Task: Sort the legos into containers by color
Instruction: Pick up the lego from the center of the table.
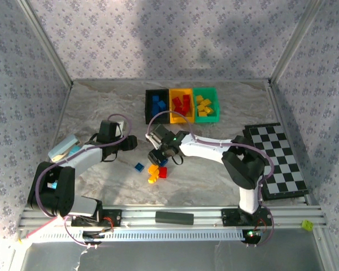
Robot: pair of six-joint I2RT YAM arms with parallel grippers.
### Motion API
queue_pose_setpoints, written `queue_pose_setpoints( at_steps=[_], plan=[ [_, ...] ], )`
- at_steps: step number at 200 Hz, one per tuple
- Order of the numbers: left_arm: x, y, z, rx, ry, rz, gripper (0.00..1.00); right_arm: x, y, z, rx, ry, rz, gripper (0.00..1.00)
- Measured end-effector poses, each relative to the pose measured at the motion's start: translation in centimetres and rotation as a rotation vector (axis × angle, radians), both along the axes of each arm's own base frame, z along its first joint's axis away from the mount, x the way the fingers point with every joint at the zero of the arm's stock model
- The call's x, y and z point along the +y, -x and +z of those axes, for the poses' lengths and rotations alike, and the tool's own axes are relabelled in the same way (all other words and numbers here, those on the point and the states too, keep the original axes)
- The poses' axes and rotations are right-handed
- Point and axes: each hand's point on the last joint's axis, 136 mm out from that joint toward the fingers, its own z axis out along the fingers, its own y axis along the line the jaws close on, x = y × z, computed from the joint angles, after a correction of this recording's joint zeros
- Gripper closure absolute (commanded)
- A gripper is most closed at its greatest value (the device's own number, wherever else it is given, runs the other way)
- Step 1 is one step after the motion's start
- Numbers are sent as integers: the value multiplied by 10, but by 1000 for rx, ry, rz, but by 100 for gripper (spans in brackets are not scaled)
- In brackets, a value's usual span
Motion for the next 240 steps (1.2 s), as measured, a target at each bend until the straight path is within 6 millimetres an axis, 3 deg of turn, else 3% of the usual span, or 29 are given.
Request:
queue_pose_setpoints(
  at_steps=[46, 89, 150, 203, 240],
  plan=[
    [0, 0, 0, 0, 0, 0, 38, -3, -4, -22, 9, 53, -13, 41],
    [0, 0, 0, 1, 0, 0, 38, 0, -7, -25, 6, 60, -18, 65],
    [0, 0, 0, 1, 0, 0, 38, 2, -19, -18, -10, 42, -30, 68],
    [0, 0, 0, 0, 0, 0, 38, 3, -48, 6, -51, -2, -67, 68],
    [0, 0, 0, 1, 0, 0, 38, -3, -98, 48, -129, -68, -140, 67]
  ],
)
